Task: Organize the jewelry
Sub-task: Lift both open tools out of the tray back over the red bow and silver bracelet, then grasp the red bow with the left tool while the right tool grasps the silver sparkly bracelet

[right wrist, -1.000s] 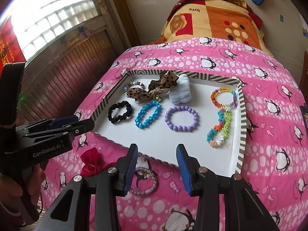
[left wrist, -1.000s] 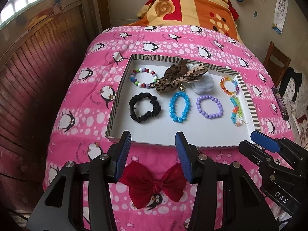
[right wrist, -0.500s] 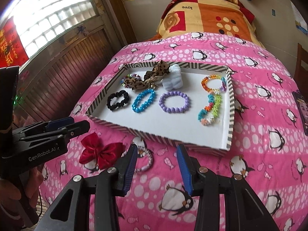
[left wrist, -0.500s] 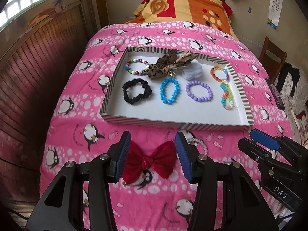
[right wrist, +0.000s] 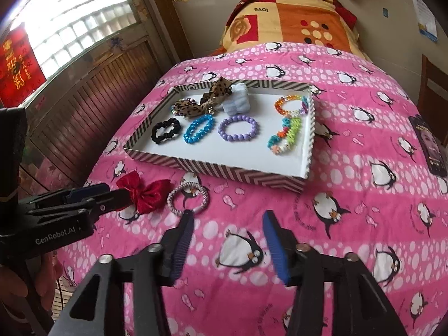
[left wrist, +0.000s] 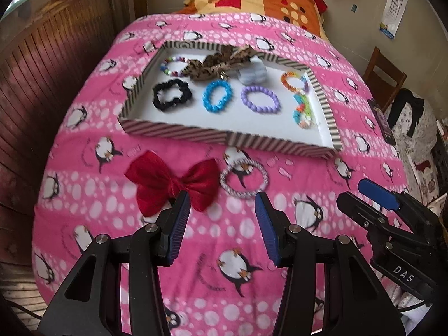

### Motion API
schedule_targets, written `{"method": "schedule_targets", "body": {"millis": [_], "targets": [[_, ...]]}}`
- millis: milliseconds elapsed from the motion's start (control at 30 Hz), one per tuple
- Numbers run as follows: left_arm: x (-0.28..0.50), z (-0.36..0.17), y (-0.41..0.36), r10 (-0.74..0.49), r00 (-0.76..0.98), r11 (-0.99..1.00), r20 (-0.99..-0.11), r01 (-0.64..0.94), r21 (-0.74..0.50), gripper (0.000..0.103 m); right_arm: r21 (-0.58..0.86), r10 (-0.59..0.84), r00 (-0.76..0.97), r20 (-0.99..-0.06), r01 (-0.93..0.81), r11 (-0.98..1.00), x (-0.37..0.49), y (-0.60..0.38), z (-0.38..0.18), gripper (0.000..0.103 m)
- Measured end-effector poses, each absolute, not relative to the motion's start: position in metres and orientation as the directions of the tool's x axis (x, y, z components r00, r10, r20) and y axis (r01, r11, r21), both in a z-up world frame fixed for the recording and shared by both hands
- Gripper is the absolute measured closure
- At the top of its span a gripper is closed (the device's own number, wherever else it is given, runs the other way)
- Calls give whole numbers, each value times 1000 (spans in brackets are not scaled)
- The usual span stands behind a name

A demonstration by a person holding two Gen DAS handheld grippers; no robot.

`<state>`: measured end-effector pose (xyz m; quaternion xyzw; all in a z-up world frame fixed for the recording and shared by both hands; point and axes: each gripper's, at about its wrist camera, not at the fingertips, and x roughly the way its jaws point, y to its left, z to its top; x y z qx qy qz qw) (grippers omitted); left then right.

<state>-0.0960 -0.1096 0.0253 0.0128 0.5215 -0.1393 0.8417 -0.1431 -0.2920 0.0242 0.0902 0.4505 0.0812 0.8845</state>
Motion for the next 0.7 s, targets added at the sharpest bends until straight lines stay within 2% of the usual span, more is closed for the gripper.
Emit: {"method": "schedule_targets", "body": {"millis": [567,633,700], "targets": [[-109,15,-96,-230,381,961,-896,232,-148,55,248,248,553,-796,-76,966,-147,-298,13,48],[-109,15,-88,-226,384,964,-895,220,-149,54,252,255,546,-798,-82,964,-144,-297,10,48],[-109,14,-79,-227,388,967,-893,201,-158,47,257,262,539,-801,-86,963,-140,-294,7,48]]}}
